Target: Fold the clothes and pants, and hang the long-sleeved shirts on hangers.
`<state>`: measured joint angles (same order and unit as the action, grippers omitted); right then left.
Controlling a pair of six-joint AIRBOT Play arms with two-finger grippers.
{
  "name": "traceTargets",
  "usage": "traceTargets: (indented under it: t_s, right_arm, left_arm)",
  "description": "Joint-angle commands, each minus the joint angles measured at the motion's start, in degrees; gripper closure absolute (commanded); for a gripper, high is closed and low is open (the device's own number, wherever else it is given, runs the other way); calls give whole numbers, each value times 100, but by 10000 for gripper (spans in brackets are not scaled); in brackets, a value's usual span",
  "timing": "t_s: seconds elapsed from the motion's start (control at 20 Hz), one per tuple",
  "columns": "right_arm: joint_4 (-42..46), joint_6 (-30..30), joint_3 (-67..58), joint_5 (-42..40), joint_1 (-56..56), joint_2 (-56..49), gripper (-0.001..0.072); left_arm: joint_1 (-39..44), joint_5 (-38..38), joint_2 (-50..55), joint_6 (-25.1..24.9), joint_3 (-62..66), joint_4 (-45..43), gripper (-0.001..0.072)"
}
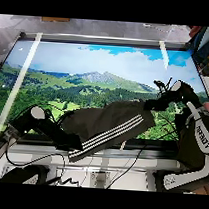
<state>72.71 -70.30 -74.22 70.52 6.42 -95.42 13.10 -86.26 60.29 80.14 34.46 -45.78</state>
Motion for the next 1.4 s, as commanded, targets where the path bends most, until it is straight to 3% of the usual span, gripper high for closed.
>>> traceTargets:
  t_s: [0.0,0.35,0.55,0.65,0.75,0.85,0.9,0.95,1.0,1.05,1.15,1.2,1.25,1.3,1.35]
  right_arm:
    - [13,0,-308,129,85,-304,39]
    - [-815,555,-476,1106,249,-857,42]
    - [-2404,1252,-468,1836,238,-1281,68]
    - [-2640,1445,-470,1790,151,-1298,83]
    - [-2601,1602,-470,1637,-26,-1298,351]
    - [-2616,1604,-470,1499,-297,-1298,463]
    - [-2636,1604,-470,1497,-463,-1298,459]
    - [-2638,1604,-470,1502,-636,-1298,390]
    - [-2638,1602,-470,1499,-835,-1298,193]
    - [-2636,1602,-470,1486,-1023,-1298,112]
    - [-2636,1604,-470,1381,-1434,-1298,136]
    - [-2634,1611,-470,1290,-1624,-1298,276]
    - [-2636,1628,-479,1167,-1812,-1296,510]
    - [-2638,1617,-496,1054,-1950,-1292,671]
    - [-2634,1611,-575,1010,-2059,-1290,683]
  left_arm:
    - [2,13,2,2,-2,0,2]
    - [2,13,4,0,-2,0,2]
    - [2,22,20,0,-2,0,2]
    - [2,79,17,0,-2,0,3]
    - [2,273,17,0,-2,-2,3]
    - [2,549,17,-2,-2,-2,2]
    - [2,726,17,-9,-2,-9,2]
    - [2,911,17,-24,-2,-26,2]
    - [2,1060,17,-24,0,-50,2]
    - [2,1174,17,-26,2,-68,2]
    - [0,1300,17,-238,4,-90,3]
    - [0,1346,17,-313,7,-92,2]
    - [0,1390,17,-374,20,-90,3]
    - [0,1423,15,-452,42,-96,3]
    - [0,1458,15,-479,94,-181,3]
